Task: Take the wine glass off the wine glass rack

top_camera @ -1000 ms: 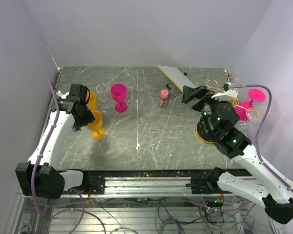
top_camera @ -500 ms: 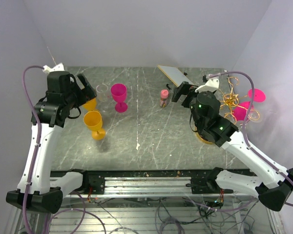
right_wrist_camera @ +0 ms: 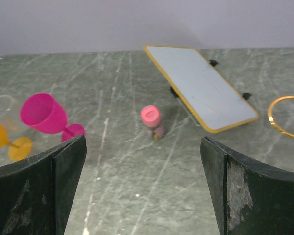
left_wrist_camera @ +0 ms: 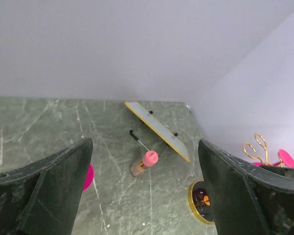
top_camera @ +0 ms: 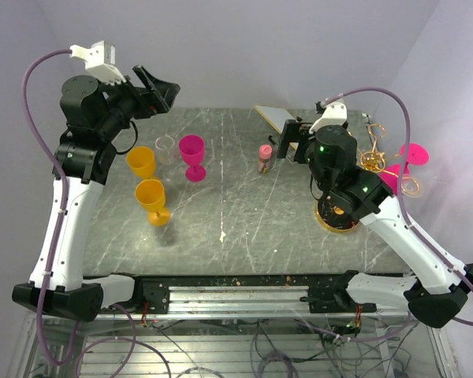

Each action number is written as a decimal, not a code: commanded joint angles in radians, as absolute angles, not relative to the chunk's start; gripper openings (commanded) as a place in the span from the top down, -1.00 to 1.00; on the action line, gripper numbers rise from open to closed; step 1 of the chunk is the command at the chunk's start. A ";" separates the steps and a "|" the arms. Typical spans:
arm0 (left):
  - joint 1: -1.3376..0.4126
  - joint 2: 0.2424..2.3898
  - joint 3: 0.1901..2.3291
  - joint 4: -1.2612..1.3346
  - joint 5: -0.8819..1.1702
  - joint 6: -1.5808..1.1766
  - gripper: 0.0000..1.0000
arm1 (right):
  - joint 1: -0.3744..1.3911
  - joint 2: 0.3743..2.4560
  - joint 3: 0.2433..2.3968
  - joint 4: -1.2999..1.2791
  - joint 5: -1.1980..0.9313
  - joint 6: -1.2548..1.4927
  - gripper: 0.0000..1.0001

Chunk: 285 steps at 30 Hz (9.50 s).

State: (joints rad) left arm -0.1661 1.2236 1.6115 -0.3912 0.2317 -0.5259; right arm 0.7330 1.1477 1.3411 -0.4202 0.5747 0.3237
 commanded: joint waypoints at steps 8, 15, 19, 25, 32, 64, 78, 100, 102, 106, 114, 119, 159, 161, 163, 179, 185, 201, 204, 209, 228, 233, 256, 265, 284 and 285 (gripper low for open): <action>-0.285 1.169 1.452 -0.249 0.316 -0.303 -0.99 | 0.512 1.267 1.593 -0.631 0.617 0.181 -0.99; -0.410 1.112 1.400 -0.233 0.267 -0.266 -0.99 | 0.238 1.247 1.670 -0.740 0.570 0.334 -0.99; -0.486 1.087 1.382 -0.237 0.199 -0.250 -0.98 | 0.170 1.182 1.685 -0.813 0.688 0.414 -0.99; -0.579 1.044 1.360 -0.240 0.105 -0.211 -0.98 | 0.150 0.976 1.579 -0.908 0.917 0.571 -0.83; -0.644 1.009 1.323 -0.212 0.095 -0.216 -0.98 | 0.150 0.841 1.433 -1.033 0.996 0.767 -0.75; -0.652 0.990 1.311 -0.209 0.049 -0.202 -0.98 | 0.149 0.889 1.295 -1.192 1.220 1.049 -0.41; -0.652 0.983 1.305 -0.205 0.042 -0.200 -0.98 | 0.135 0.894 1.257 -1.107 1.184 1.009 -0.34; -0.656 0.986 1.305 -0.206 0.039 -0.196 -0.98 | -0.004 0.877 1.165 -0.978 1.022 0.937 0.10; -0.656 0.987 1.305 -0.207 0.039 -0.196 -0.98 | -0.010 0.875 1.165 -0.977 1.018 0.934 0.19; -0.657 0.985 1.306 -0.208 0.037 -0.196 -0.98 | -0.013 0.868 1.171 -0.972 1.015 0.924 0.32; -0.657 0.986 1.305 -0.206 0.043 -0.197 -0.98 | -0.016 0.865 1.184 -0.983 1.015 0.921 0.52; -0.657 0.987 1.307 -0.206 0.047 -0.199 -0.98 | -0.018 0.856 1.200 -0.985 0.992 0.908 0.69; -0.657 0.995 1.308 -0.208 0.054 -0.206 -0.98 | -0.016 0.814 1.244 -0.930 0.998 1.142 1.00; -0.658 0.995 1.310 -0.210 0.052 -0.206 -0.98 | -0.016 0.812 1.238 -0.928 0.993 1.160 1.00; -0.661 0.996 1.308 -0.210 0.050 -0.207 -0.98 | -0.017 0.808 1.237 -0.931 1.000 1.175 1.00; -0.673 1.009 1.307 -0.208 0.049 -0.209 -0.98 | -0.016 0.804 1.244 -0.871 0.978 1.201 1.00; -0.673 1.006 1.307 -0.210 0.046 -0.207 -0.98 | -0.016 0.805 1.241 -0.854 0.956 1.207 1.00; -0.674 0.999 1.305 -0.209 0.046 -0.205 -0.97 | -0.016 0.811 1.224 -0.824 0.869 1.246 1.00; -0.674 1.000 1.306 -0.209 0.046 -0.205 -0.98 | -0.017 0.805 1.228 -0.826 0.873 1.238 1.00; -0.674 1.002 1.305 -0.207 0.048 -0.205 -0.98 | -0.017 0.799 1.231 -0.839 0.861 1.241 1.00; -0.675 1.006 1.305 -0.207 0.055 -0.208 -0.98 | -0.016 0.792 1.218 -0.790 0.831 1.230 1.00; -0.675 1.009 1.305 -0.207 0.055 -0.208 -0.98 | -0.017 0.786 1.205 -0.774 0.809 1.226 1.00; -0.674 1.015 1.305 -0.208 0.057 -0.210 -0.98 | -0.016 0.732 1.167 -0.771 0.703 1.193 1.00; -0.675 1.018 1.305 -0.207 0.062 -0.212 -0.98 | -0.016 0.691 1.183 -0.826 0.679 1.185 1.00; -0.676 1.030 1.302 -0.206 0.054 -0.216 -0.98 | -0.014 0.564 1.279 -0.999 0.574 1.116 1.00; -0.675 1.032 1.302 -0.206 0.052 -0.214 -0.98 | -0.015 0.561 1.286 -1.008 0.556 1.119 1.00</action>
